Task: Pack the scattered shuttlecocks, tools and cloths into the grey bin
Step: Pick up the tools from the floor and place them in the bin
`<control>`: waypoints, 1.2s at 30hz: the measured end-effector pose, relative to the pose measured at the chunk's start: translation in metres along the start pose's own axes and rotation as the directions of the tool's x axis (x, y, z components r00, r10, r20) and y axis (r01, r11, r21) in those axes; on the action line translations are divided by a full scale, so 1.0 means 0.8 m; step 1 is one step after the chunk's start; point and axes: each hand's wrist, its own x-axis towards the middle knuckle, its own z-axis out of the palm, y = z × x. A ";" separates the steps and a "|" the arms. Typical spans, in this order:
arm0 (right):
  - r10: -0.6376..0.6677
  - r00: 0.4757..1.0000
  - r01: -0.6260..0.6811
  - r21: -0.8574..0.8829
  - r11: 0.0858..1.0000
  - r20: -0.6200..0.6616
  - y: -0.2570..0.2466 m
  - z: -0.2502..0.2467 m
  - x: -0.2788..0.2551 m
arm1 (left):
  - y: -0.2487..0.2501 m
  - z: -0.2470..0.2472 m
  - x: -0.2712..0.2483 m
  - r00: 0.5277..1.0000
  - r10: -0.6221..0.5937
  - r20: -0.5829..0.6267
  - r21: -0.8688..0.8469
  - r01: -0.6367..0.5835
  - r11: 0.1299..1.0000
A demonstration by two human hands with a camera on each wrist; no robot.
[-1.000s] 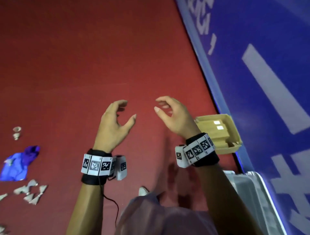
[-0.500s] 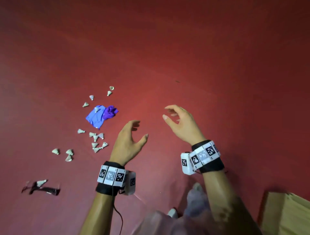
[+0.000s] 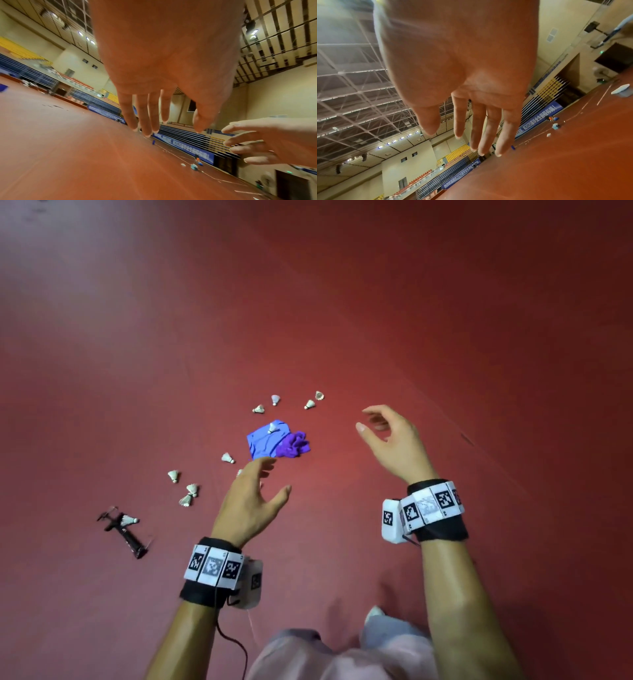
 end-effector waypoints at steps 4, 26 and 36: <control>0.014 0.999 -0.017 0.062 0.998 0.048 0.017 0.037 0.097 | -0.013 -0.016 0.049 0.991 -0.109 -0.079 0.019 0.111 0.994; 0.114 0.971 -0.073 -0.195 0.978 0.209 0.072 0.252 0.563 | -0.255 -0.051 0.571 0.983 -0.181 0.028 -0.032 0.182 0.983; 0.165 0.968 -0.133 -0.174 0.976 0.189 0.143 0.268 0.795 | -0.264 0.011 0.817 0.984 -0.146 0.104 -0.013 0.148 0.989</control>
